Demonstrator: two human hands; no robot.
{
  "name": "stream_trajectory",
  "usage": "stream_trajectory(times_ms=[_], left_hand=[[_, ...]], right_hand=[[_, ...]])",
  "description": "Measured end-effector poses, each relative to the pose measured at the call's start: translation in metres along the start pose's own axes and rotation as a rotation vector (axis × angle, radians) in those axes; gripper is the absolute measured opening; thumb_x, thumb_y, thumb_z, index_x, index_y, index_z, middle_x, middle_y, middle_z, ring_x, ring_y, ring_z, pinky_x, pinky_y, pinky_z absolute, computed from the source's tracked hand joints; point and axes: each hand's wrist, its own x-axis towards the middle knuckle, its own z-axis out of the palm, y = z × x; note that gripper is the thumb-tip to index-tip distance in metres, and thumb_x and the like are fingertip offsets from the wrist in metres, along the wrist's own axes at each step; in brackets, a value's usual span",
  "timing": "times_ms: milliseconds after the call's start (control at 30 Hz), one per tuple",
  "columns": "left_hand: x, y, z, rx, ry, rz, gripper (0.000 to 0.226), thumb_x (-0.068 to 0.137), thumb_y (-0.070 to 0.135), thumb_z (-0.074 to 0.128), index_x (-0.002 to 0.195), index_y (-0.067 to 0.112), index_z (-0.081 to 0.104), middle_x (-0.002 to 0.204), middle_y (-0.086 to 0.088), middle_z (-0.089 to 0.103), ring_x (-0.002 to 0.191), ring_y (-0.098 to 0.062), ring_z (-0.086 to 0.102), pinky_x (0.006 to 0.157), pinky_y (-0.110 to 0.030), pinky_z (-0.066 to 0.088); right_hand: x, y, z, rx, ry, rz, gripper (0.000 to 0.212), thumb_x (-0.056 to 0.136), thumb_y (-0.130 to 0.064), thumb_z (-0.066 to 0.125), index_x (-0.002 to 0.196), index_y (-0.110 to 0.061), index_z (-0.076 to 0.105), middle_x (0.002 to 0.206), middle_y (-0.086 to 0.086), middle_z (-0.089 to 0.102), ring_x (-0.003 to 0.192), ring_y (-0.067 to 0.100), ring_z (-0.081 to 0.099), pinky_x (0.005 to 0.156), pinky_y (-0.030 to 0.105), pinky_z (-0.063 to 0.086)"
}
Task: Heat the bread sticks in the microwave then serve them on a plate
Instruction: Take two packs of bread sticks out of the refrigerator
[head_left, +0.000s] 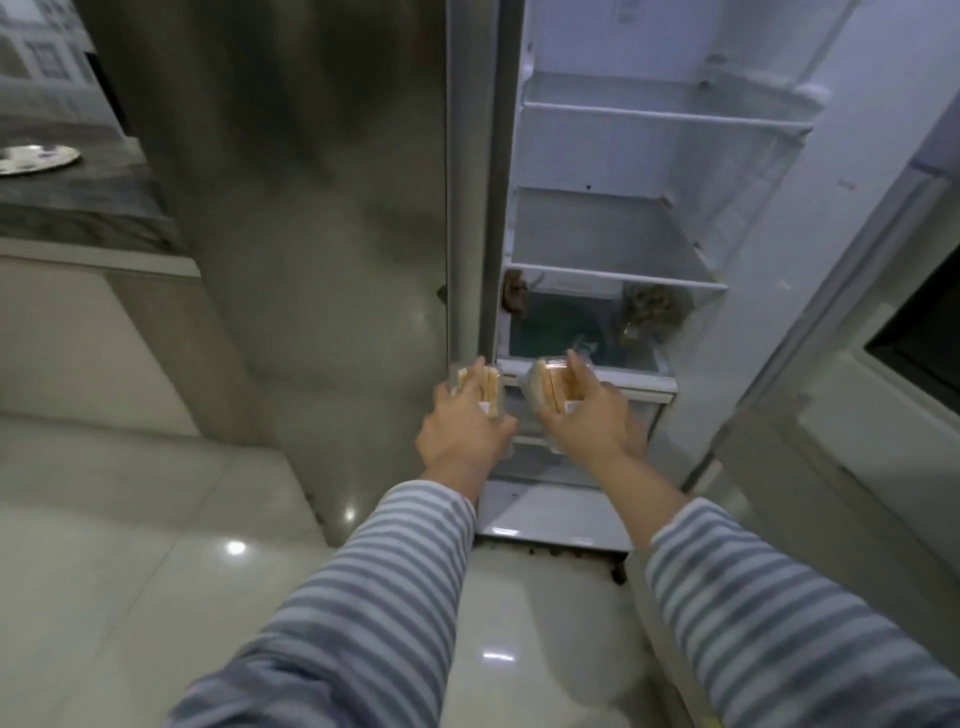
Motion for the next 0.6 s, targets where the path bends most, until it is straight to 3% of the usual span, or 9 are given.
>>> stream_trajectory(times_ms=[167,600], left_hand=[[-0.028,-0.069,-0.026,-0.027,0.033,-0.065,0.08,0.081,0.043,0.065,0.145,0.05,0.018,0.144,-0.006,0.034,0.121,-0.033,0.05,0.096,-0.044,0.043],[-0.081,-0.249,-0.157,0.0,0.227,-0.184,0.081,0.079,0.047,0.065,0.145,0.05,0.017,0.136,-0.006,0.039,0.114,-0.032,0.054,0.09,-0.044,0.049]], right_hand=[[-0.055,-0.039,0.035,-0.054,-0.067,-0.019,0.075,0.081,-0.059,0.058,0.144,-0.052,0.019,0.125,0.004,0.055,0.109,0.028,0.057,0.081,0.037,0.049],[-0.181,-0.203,0.118,0.098,-0.147,-0.216,0.079,0.08,-0.052,0.063,0.145,-0.051,0.019,0.128,0.005,0.052,0.116,0.028,0.053,0.092,0.038,0.045]])
